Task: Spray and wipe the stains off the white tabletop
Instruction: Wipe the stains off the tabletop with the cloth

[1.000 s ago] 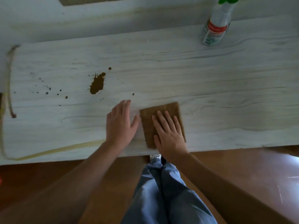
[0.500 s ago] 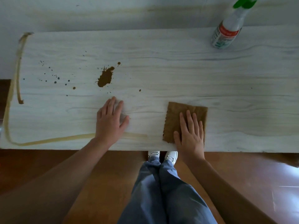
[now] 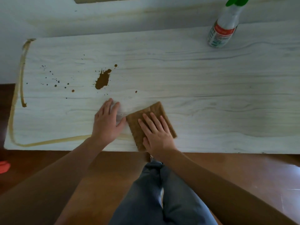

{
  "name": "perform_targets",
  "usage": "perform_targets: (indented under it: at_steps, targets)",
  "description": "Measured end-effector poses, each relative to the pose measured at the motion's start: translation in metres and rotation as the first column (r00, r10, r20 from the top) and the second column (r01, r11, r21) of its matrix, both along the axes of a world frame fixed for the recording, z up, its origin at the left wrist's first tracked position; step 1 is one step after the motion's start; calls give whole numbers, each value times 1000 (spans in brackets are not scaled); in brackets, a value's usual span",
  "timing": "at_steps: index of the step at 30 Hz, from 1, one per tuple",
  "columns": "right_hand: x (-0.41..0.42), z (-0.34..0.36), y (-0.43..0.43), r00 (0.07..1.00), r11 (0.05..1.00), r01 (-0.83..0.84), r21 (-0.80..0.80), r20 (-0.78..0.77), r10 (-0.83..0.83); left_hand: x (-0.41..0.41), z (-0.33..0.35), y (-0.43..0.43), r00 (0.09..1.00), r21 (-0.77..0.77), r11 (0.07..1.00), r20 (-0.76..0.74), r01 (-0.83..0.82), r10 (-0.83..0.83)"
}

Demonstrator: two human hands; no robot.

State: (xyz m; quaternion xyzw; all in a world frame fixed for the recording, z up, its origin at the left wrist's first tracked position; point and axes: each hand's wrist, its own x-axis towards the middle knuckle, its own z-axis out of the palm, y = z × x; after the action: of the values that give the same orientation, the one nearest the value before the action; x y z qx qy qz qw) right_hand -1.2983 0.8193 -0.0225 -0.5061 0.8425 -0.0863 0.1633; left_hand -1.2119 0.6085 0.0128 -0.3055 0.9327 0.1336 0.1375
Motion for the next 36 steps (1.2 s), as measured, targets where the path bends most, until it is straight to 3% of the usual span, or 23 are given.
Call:
perform_targets:
  at_steps: [3, 7, 10, 14, 21, 27, 36]
  targets:
    - [-22, 2, 21, 1000, 1000, 4, -11, 23, -3, -5, 6, 0, 999, -4, 1000, 37, 5, -5]
    - [-68, 4, 65, 982, 982, 186, 19, 15, -186, -16, 15, 14, 998, -66, 996, 49, 53, -49]
    - [-110, 4, 115, 938, 936, 348, 57, -16, -348, -35, 19, 43, 984, -57, 983, 20, 177, -176]
    - [-156, 10, 182, 895, 888, 446, 109, -36, -445, -62, 12, 86, 954, -13, 954, -31, 299, -300]
    - [-136, 10, 172, 711, 709, 699, 86, 10, -703, -97, -10, 131, 967, 8, 969, -55, 249, -248]
    - [-149, 10, 190, 732, 731, 677, 85, 32, -681, -99, -14, 134, 971, -21, 973, -57, 231, -232]
    - [-292, 3, 166, 634, 632, 774, 41, -45, -772, -95, -27, 133, 972, -72, 975, -96, 209, -215]
